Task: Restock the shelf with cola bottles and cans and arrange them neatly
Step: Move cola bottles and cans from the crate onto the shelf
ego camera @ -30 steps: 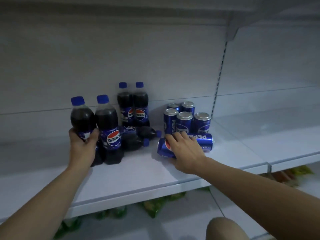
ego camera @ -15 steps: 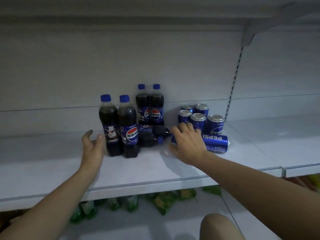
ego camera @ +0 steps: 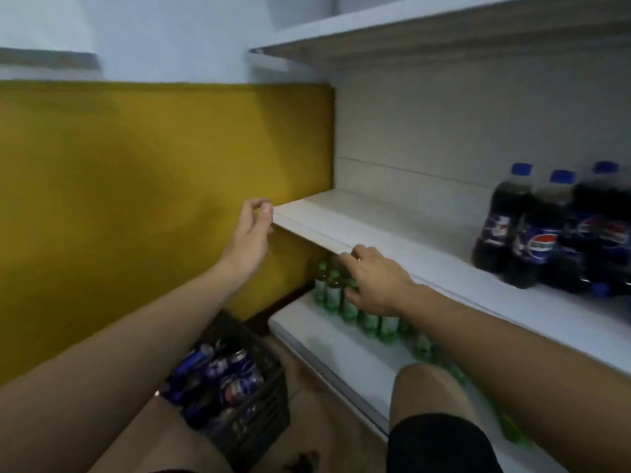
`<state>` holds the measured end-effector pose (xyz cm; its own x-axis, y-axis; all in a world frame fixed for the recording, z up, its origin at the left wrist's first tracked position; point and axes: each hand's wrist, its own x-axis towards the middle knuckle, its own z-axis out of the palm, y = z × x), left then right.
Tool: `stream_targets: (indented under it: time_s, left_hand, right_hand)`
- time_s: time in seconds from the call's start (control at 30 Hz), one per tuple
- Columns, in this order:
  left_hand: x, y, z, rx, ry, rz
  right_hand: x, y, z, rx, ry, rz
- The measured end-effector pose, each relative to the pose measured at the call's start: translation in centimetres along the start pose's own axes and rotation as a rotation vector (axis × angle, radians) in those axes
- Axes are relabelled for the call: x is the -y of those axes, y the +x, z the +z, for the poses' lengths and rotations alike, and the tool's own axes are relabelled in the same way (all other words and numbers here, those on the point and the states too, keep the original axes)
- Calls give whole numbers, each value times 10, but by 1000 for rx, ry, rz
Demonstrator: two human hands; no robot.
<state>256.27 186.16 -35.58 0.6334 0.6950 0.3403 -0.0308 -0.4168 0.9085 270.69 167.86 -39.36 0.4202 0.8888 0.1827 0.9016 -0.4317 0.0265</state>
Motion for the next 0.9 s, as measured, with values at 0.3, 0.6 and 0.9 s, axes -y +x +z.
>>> stream_targets:
  time_s: [0.3,0.6,0.9]
  left_hand:
    - [52,-74,-190,-452,11,-190]
    - [165,-141,-274,-608,150,-464]
    - [307,-131,-262,-316,276,-718]
  right_hand:
    - [189,99,33,191,59,-461]
    - [298,156,132,401,98,-683]
    - [299,202,255,623,150,-619]
